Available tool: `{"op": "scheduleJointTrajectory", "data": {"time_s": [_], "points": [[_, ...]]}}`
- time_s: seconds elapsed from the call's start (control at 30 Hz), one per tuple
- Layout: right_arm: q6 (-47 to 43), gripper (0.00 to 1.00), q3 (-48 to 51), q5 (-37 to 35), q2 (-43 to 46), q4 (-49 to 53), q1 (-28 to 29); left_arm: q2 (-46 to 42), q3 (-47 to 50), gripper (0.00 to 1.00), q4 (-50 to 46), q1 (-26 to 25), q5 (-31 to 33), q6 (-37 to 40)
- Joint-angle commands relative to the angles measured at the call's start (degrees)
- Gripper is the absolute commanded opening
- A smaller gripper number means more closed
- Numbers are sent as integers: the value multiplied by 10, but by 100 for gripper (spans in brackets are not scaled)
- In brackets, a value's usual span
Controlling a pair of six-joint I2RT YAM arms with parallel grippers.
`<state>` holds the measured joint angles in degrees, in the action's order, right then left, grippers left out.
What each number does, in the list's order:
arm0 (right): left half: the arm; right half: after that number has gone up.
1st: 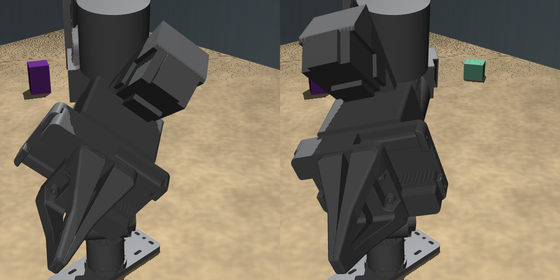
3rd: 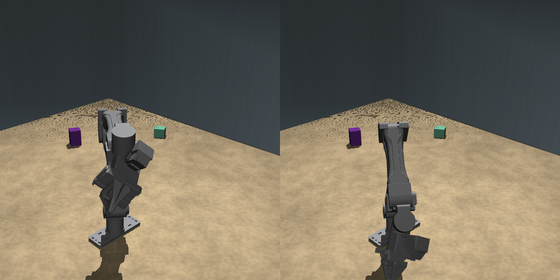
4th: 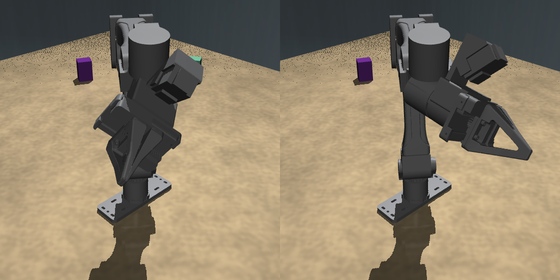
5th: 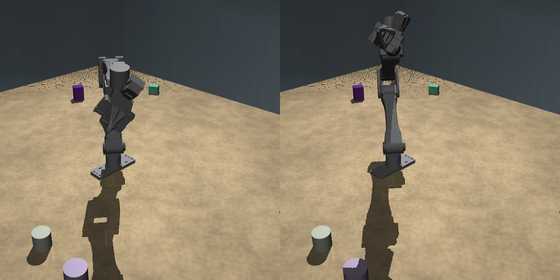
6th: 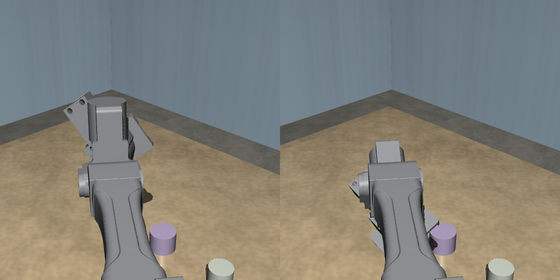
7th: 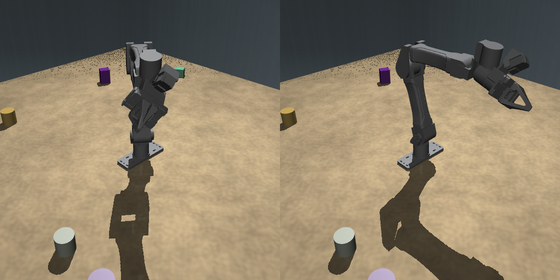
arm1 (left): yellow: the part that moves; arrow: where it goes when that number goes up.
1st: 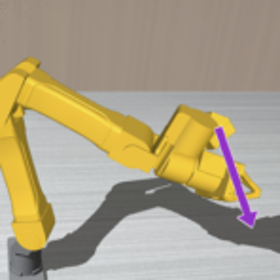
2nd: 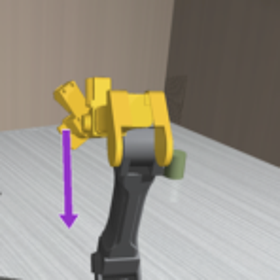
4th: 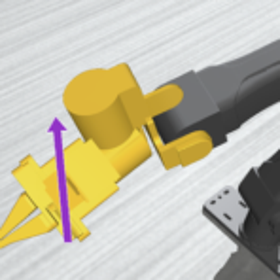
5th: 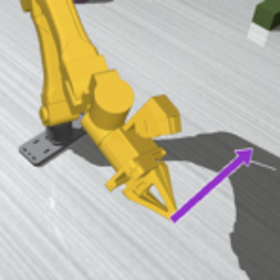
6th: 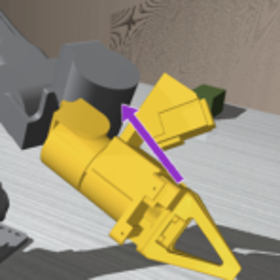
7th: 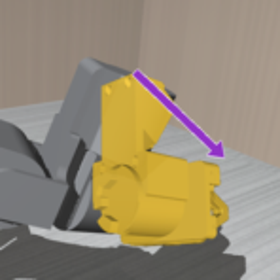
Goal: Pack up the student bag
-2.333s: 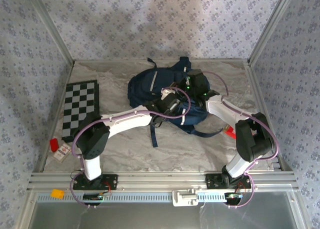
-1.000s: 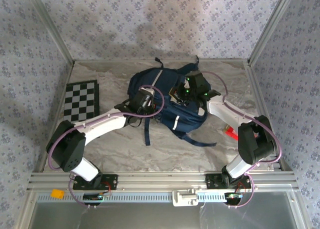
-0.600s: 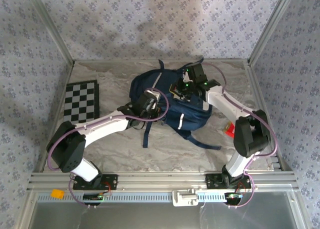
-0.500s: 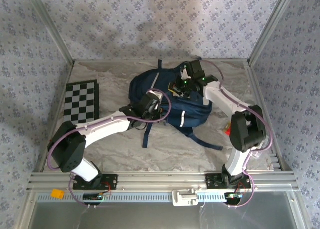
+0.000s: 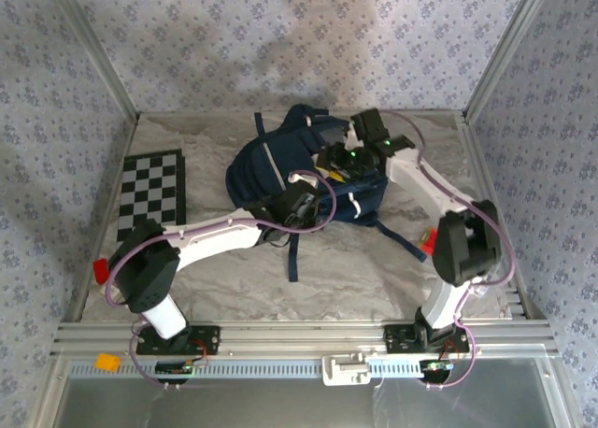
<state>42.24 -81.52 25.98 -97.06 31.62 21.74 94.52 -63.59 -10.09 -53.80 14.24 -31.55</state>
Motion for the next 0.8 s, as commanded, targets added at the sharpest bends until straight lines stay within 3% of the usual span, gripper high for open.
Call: {"op": "scheduleJointTrajectory", "data": {"time_s": [0.0,0.13,0.47,0.67,0.77], "points": [[113,49,98,0,57,-65,-4,-5,-12,0,0,-2,16,3],[222,47,189,8,74,-192,8,1,-14,0,-8,1,15,7],[344,45,197,-54,39,-248,49,0,-7,0,-6,1,12,3],[366,37,193,-124,34,-211,64,4,-13,0,-11,1,12,11],[361,21,182,-125,21,-197,60,6,-15,0,-18,0,14,15]]}}
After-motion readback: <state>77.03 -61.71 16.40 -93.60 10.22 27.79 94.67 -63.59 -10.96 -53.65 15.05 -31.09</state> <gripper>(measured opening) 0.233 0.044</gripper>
